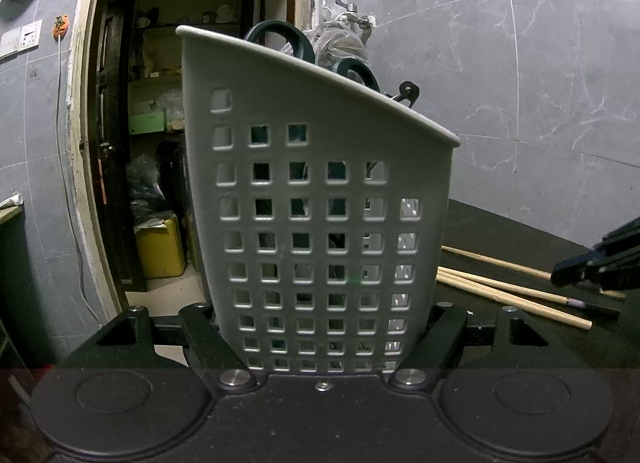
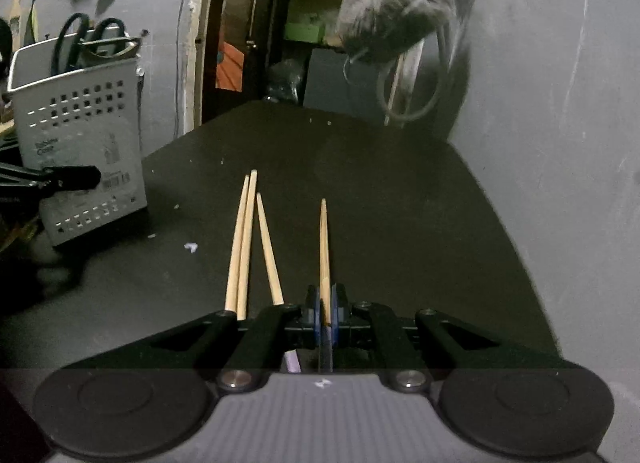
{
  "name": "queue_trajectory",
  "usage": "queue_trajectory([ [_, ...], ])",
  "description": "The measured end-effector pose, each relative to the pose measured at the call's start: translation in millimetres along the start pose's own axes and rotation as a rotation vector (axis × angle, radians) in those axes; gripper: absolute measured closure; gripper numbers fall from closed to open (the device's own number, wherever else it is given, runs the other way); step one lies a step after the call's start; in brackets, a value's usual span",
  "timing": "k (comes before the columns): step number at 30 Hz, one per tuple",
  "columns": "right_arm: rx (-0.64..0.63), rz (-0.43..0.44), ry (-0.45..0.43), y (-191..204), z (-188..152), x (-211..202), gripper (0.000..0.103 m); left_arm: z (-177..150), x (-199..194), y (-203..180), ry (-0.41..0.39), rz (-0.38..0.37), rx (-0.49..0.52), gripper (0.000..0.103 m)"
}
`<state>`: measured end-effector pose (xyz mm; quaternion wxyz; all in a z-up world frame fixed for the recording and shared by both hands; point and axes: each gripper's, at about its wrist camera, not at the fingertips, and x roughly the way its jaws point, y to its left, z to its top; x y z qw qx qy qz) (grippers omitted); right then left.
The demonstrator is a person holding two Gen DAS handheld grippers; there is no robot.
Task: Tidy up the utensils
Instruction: 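Close the right tool on one wooden chopstick and gather another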
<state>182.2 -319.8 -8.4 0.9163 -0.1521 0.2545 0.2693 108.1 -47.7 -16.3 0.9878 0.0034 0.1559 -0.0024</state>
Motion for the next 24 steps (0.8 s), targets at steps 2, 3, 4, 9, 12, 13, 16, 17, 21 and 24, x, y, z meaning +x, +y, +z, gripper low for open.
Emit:
queue_trajectory([
  [2,0.015,0.019,0.005,-2,-4,5,0.096,0,0,0,0.0,0.001,0.003,0.026],
  [3,0.02,0.03,0.006,-2,-5,7,0.096,0,0,-1,0.0,0.002,0.005,0.026],
  [4,0.023,0.04,0.001,-1,-6,8,0.097,0,1,-1,0.0,0.003,0.006,0.026],
  [9,0.073,0.083,-0.006,-10,-7,4,0.094,0,0,-1,0.0,0.005,0.008,0.026],
  [12,0.114,0.092,-0.014,-18,-9,-1,0.092,0,0,-2,0.0,0.004,0.009,0.026],
  [13,0.123,0.091,-0.013,-21,-10,-3,0.092,0,0,-2,0.0,0.004,0.009,0.026],
  [16,0.139,0.097,-0.001,-24,-14,-3,0.091,0,0,-2,0.0,0.004,0.009,0.026],
  [17,0.14,0.102,0.008,-23,-15,-3,0.091,0,0,-1,0.001,0.005,0.009,0.026],
  [21,0.136,0.12,0.0,-22,-18,-4,0.091,0,0,-2,0.001,0.004,0.008,0.026],
  [24,0.147,0.134,0.0,-24,-16,-4,0.089,0,0,-2,0.001,0.005,0.008,0.026],
])
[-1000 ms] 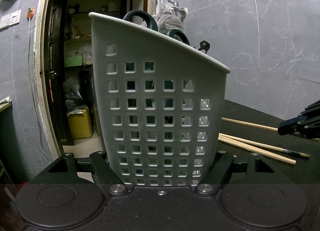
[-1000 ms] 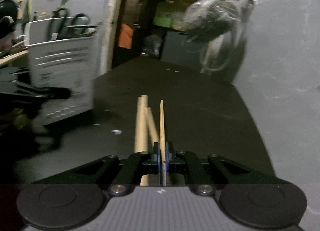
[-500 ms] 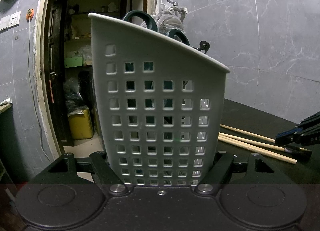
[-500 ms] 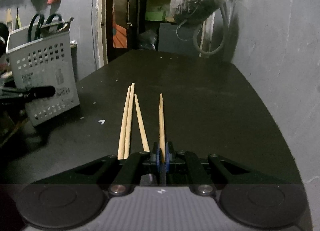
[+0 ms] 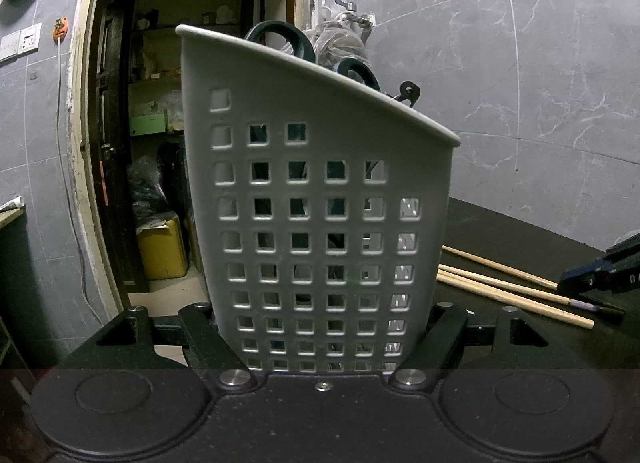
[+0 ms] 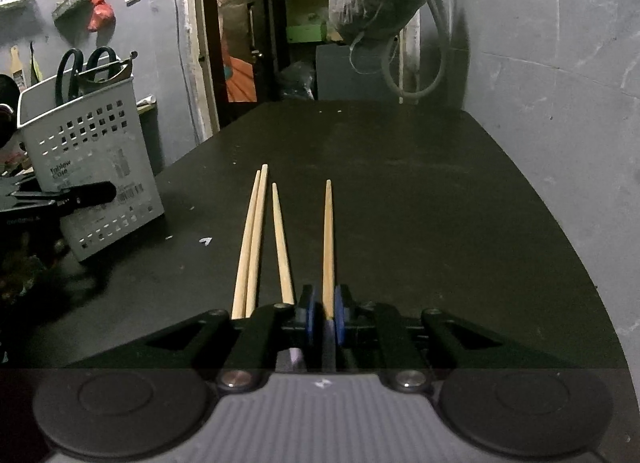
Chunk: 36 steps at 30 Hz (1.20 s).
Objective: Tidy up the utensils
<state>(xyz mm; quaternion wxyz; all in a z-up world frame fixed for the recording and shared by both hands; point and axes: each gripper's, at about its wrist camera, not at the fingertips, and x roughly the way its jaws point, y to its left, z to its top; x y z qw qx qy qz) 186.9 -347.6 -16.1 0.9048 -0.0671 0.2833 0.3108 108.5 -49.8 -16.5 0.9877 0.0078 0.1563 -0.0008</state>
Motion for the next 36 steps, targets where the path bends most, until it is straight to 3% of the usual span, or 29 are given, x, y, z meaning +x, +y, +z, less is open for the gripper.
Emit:
queue_trajectory([
  [1,0.021,0.002,-0.005,-3,1,0,0.081,0,0,0,0.0,0.0,0.0,0.026],
  [2,0.052,0.001,-0.011,-7,2,-1,0.065,0,0,0,0.0,0.0,0.001,0.026],
  [4,0.129,0.023,-0.024,-16,3,-1,0.051,0,0,0,0.0,0.0,0.003,0.026],
  [7,0.194,0.054,-0.023,-26,2,-3,0.044,0,0,0,0.0,0.0,0.001,0.026],
  [12,0.125,0.039,-0.003,-17,0,-5,0.038,0,0,0,0.0,0.001,0.003,0.026],
  [19,-0.009,-0.031,0.019,8,-1,1,0.041,0,0,0,0.0,0.001,0.003,0.026],
  [21,-0.016,-0.045,0.017,10,-1,1,0.053,0,0,0,0.0,0.001,0.001,0.026],
  [23,-0.01,-0.053,0.016,10,0,0,0.072,0,0,0,0.0,0.001,0.001,0.026],
  [26,-0.001,-0.068,0.018,8,-1,0,0.085,0,0,0,0.0,0.001,0.0,0.026],
  [36,0.024,-0.1,0.037,20,-7,-12,0.088,1,-1,0,0.0,0.0,-0.004,0.026],
])
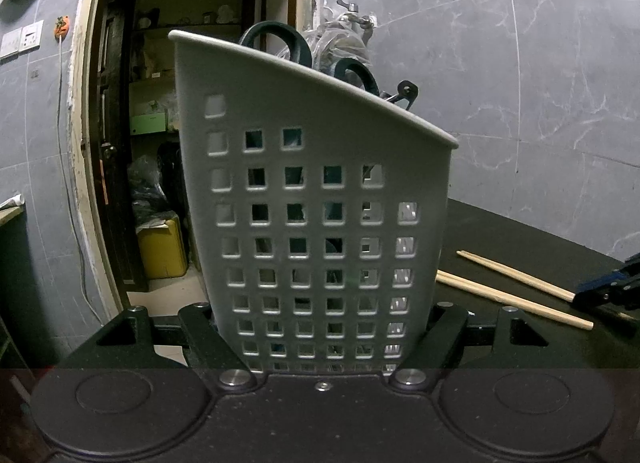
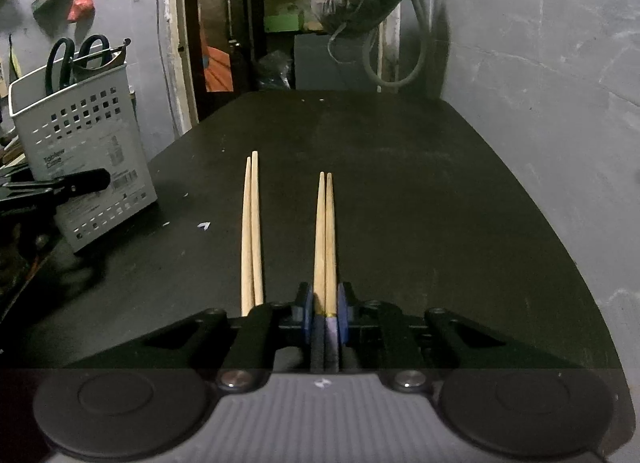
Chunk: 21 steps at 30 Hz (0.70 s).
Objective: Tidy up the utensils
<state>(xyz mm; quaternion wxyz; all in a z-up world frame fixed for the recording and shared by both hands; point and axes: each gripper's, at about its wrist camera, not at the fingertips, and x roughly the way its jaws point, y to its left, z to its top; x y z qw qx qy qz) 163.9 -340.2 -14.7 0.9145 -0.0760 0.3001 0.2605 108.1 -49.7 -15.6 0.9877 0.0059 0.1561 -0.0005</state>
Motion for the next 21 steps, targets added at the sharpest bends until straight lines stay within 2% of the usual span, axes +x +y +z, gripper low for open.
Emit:
queue_trajectory([
  [7,0.117,-0.145,-0.002,-7,-10,-10,0.088,0,-1,0,-0.003,-0.002,-0.001,0.026],
  [10,0.231,-0.233,-0.005,-14,-15,-16,0.087,-1,-1,1,-0.006,-0.004,-0.002,0.026],
  [11,0.268,-0.232,-0.006,-16,-16,-18,0.087,-1,-2,1,-0.007,-0.005,-0.002,0.026],
  [13,0.337,-0.2,-0.002,-16,-18,-21,0.083,-2,-3,2,-0.009,-0.005,-0.002,0.026],
  [14,0.364,-0.159,0.004,-14,-18,-22,0.074,-2,-3,2,-0.01,-0.005,-0.002,0.026],
  [16,0.392,-0.069,0.015,-10,-16,-21,0.066,-2,-4,2,-0.01,-0.005,-0.002,0.026],
  [21,0.396,0.049,0.024,-10,-3,-3,0.065,-2,-7,1,-0.014,-0.006,0.001,0.026],
])
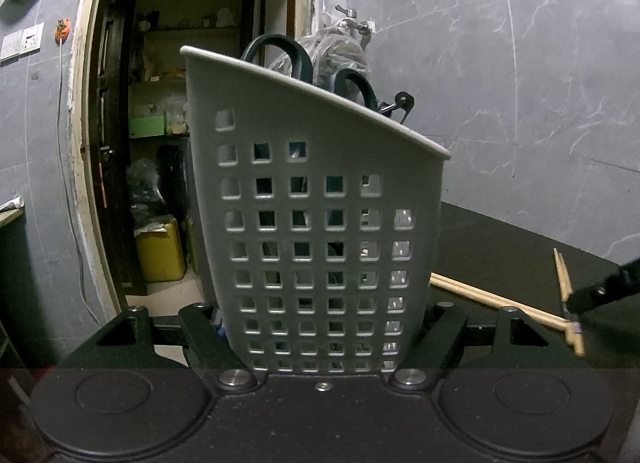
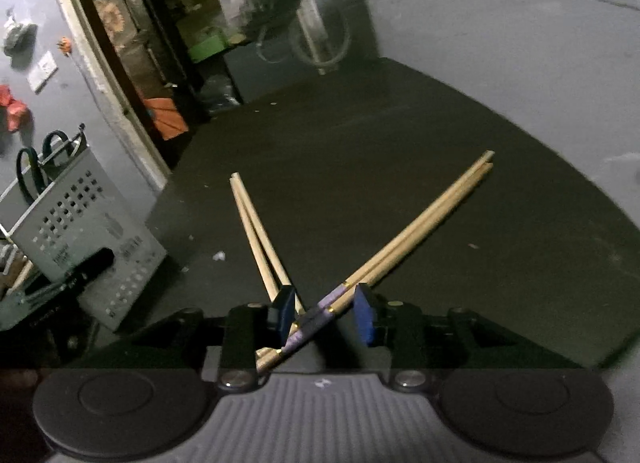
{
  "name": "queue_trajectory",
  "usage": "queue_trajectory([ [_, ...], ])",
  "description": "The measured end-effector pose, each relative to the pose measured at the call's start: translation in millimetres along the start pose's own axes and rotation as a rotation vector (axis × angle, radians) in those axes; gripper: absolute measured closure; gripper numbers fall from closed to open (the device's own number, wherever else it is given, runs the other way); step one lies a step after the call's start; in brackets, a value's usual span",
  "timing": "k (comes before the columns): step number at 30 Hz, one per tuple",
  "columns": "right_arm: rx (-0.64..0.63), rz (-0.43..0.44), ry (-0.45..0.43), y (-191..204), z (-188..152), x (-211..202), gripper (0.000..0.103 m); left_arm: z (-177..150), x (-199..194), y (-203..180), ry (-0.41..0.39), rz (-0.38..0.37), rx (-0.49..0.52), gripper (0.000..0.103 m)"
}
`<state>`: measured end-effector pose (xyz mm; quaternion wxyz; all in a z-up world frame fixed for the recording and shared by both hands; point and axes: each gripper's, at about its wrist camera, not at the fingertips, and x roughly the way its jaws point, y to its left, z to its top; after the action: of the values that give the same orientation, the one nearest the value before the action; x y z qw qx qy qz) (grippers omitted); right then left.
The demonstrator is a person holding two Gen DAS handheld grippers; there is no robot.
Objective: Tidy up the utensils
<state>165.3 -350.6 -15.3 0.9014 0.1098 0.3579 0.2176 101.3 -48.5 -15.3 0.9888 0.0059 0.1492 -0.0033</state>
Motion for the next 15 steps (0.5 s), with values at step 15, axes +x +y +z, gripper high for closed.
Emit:
queue_trajectory([
  [15,-0.06,-0.093,-0.011,-44,77,51,0.062,2,-2,-2,-0.002,0.002,0.001,0.026],
])
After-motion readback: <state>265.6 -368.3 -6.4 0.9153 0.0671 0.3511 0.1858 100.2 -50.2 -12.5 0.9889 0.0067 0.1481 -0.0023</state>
